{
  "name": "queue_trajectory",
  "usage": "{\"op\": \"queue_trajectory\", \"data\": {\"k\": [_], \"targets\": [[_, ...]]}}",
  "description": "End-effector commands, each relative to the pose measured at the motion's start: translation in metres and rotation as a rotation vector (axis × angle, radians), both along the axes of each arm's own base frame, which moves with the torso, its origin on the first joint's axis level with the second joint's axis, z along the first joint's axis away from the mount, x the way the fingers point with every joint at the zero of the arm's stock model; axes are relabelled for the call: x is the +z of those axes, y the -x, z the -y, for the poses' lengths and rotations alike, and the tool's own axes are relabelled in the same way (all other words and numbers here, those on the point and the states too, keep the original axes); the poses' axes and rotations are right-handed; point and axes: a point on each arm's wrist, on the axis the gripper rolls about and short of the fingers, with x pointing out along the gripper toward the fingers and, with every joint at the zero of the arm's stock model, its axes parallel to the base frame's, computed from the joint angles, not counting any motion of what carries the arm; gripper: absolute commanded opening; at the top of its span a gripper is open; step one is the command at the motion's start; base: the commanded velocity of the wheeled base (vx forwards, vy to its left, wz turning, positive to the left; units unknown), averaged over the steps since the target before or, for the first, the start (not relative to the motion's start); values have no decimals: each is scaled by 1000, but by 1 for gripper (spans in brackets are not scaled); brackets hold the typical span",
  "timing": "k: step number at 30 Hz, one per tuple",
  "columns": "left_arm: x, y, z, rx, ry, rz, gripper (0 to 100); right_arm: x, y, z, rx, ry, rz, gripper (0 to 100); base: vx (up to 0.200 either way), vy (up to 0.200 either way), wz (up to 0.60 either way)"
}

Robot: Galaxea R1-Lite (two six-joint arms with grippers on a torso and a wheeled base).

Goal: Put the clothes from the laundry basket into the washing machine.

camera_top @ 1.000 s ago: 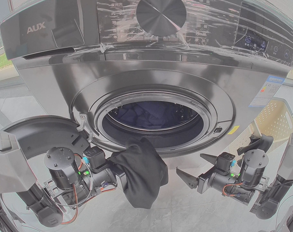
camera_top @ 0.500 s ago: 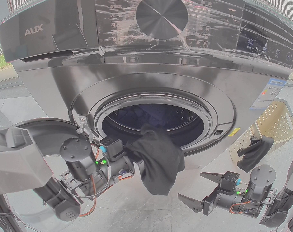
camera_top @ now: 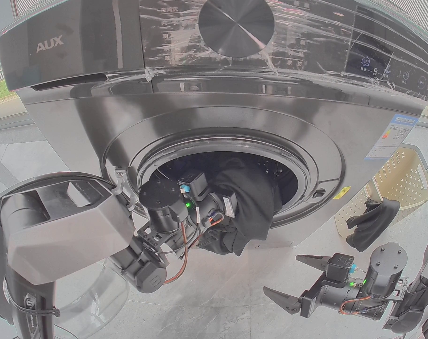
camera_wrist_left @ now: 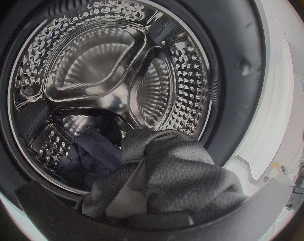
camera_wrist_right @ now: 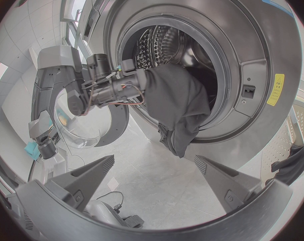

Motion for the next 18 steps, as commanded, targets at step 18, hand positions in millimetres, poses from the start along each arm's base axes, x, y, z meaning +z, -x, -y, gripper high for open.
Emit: {"op": "queue_trajectory", "data": {"k": [18], "targets": [[-2,-97,32,116,21,-3,0,-4,0,1,-1,12,-14,100,0,0,0]]}}
